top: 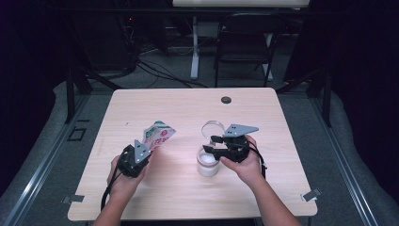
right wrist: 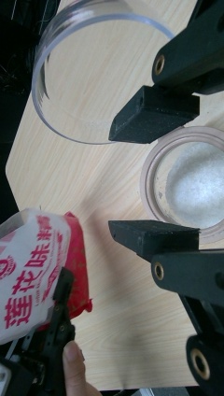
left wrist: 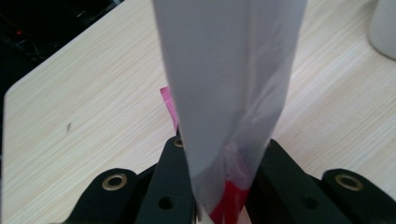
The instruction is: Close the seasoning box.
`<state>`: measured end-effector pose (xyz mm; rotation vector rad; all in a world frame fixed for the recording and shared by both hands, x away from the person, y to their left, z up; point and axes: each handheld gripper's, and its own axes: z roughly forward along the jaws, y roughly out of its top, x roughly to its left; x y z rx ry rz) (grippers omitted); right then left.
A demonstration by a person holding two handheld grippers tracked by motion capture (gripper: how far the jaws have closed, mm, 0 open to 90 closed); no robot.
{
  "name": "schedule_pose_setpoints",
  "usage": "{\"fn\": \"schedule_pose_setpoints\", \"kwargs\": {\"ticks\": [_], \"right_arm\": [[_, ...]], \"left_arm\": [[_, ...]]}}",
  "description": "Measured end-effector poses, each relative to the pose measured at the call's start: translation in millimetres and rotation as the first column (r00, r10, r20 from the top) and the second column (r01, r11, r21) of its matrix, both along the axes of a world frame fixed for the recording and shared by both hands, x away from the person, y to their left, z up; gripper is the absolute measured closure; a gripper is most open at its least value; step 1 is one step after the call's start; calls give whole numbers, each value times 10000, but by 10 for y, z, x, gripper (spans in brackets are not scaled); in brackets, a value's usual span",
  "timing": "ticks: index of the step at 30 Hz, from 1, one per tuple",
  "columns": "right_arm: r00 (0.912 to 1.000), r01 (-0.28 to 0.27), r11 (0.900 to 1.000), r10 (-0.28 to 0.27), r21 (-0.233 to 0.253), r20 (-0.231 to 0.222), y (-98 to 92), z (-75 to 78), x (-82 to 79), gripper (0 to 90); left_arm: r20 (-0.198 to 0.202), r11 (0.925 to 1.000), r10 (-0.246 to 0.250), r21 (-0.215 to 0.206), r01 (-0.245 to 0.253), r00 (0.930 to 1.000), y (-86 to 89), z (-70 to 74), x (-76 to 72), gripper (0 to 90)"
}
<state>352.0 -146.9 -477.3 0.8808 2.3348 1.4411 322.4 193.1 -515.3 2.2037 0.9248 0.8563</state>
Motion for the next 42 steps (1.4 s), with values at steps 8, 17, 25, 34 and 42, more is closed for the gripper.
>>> {"fn": "schedule_pose_setpoints", "kwargs": {"ticks": [8, 17, 25, 34, 42], "right_arm": [[10000, 26, 10000, -26, 38, 56, -5, 3, 3, 500], [9998, -2, 10000, 2, 31, 183, 14, 3, -18, 503], [9998, -37, 9999, 40, -96, 218, 47, -17, -25, 503], [9998, 12, 10000, -10, -71, 182, 31, -22, -19, 503], [9999, 66, 10000, -66, -7, 159, 15, -22, -13, 502]], "left_arm": [[56, 9980, 621, 135, -622, 9981, 251, -2, -43, 864], [237, 9922, 1169, 414, -1178, 9929, 452, -53, -40, 864], [212, 9848, 1588, 680, -1599, 9871, 611, -175, -17, 864], [-295, 9815, 1916, 34, -1916, 9810, 757, -260, 7, 867], [-453, 9766, 2145, -36, -2149, 9757, 792, -310, 32, 868]]}}
